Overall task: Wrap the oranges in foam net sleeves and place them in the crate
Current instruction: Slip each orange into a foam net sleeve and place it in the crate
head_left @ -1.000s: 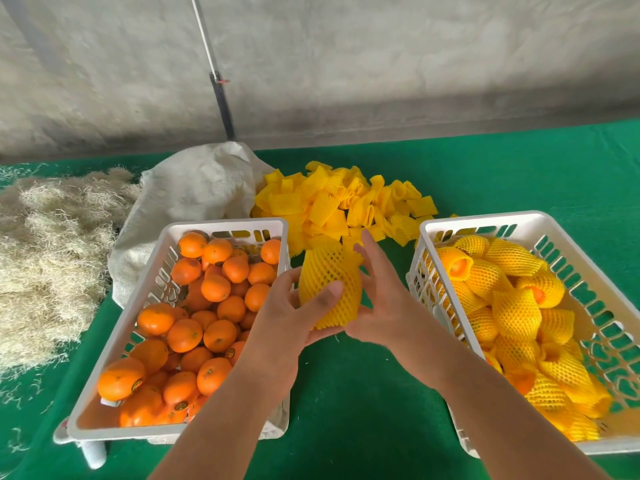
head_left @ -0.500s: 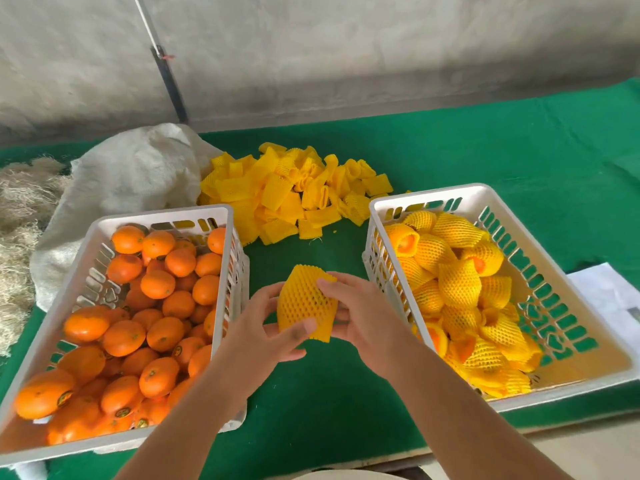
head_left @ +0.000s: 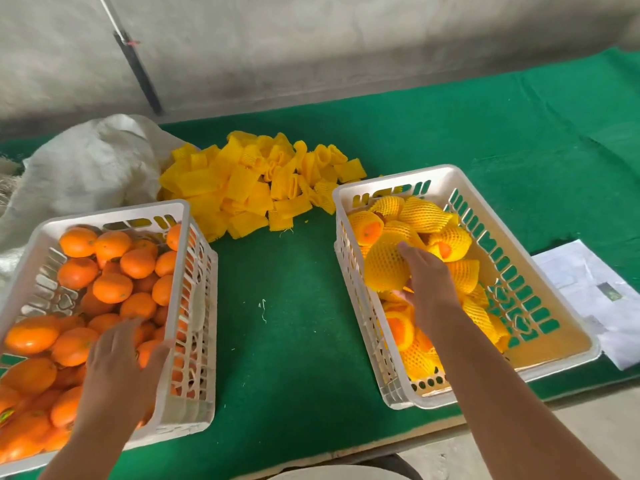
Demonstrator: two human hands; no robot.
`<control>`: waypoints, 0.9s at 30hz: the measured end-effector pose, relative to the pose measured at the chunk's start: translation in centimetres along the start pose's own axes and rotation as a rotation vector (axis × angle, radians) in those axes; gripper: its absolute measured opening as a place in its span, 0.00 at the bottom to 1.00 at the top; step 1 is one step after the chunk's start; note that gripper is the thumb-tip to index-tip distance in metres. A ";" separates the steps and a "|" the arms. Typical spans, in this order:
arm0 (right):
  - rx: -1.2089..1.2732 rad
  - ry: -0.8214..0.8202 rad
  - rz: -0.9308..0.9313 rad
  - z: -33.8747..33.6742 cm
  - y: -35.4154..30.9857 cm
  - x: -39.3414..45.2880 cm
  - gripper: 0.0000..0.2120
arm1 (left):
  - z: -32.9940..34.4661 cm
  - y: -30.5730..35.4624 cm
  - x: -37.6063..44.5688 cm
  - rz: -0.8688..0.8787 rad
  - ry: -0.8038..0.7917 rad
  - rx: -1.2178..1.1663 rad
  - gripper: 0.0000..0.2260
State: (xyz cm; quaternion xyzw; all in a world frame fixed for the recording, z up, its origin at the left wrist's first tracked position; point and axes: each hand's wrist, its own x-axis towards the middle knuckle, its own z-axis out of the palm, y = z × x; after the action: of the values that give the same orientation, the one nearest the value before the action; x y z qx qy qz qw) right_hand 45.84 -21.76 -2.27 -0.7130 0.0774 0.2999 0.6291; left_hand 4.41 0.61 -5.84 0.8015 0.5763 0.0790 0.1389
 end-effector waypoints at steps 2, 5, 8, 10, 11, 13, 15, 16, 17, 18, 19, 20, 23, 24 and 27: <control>-0.046 0.028 0.003 -0.4 0.4 1.2 0.30 | 1.1 -0.8 -0.5 -0.089 -0.089 -0.031 0.34; -0.169 0.067 -0.031 -0.5 1.1 2.5 0.33 | 1.8 -0.6 -1.4 -0.147 -0.139 -0.134 0.33; -0.368 0.066 -0.147 -0.1 1.4 3.2 0.34 | 1.9 0.2 -1.7 -0.090 -0.142 -0.242 0.26; -0.453 0.065 -0.214 0.2 1.6 3.4 0.34 | 1.9 0.7 -1.9 -0.077 -0.175 -0.288 0.22; -0.475 0.066 -0.234 0.2 1.6 3.4 0.33 | 1.9 0.9 -1.9 -0.081 -0.185 -0.300 0.21; -0.529 0.071 -0.281 0.2 1.9 3.0 0.31 | 1.9 1.1 -2.1 -0.095 -0.183 -0.311 0.20; -0.579 0.078 -0.329 0.2 2.3 2.3 0.27 | 1.9 1.2 -2.1 -0.108 -0.191 -0.323 0.19; -0.586 0.079 -0.342 0.3 2.5 1.9 0.26 | 1.8 1.3 -2.2 -0.114 -0.204 -0.318 0.20; -0.590 0.079 -0.352 0.5 2.6 1.5 0.24 | 1.8 1.4 -2.2 -0.119 -0.212 -0.308 0.21; -0.603 0.077 -0.367 0.8 2.6 1.1 0.23 | 1.8 1.3 -2.1 -0.124 -0.215 -0.296 0.22; -0.624 0.076 -0.389 1.1 2.6 0.5 0.22 | 1.8 1.2 -2.1 -0.128 -0.214 -0.288 0.23; -0.645 0.073 -0.420 1.5 2.4 -0.1 0.21 | 1.8 1.0 -2.0 -0.133 -0.214 -0.284 0.24; -0.681 0.063 -0.524 3.7 1.6 -2.6 0.20 | 1.8 0.4 -2.0 -0.147 -0.214 -0.293 0.26; -0.685 0.051 -0.546 4.5 1.4 -3.4 0.19 | 1.9 0.2 -2.0 -0.151 -0.217 -0.293 0.26; -0.684 -0.006 -0.570 7.5 1.1 -5.4 0.17 | 2.0 -0.1 -1.7 -0.153 -0.225 -0.284 0.26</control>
State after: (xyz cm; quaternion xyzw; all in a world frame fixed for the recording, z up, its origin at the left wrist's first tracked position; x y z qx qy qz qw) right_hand 38.42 -16.39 -0.60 -0.8720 -0.2278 0.1250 0.4150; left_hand 4.35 -1.25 -7.74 0.7316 0.5992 0.0585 0.3199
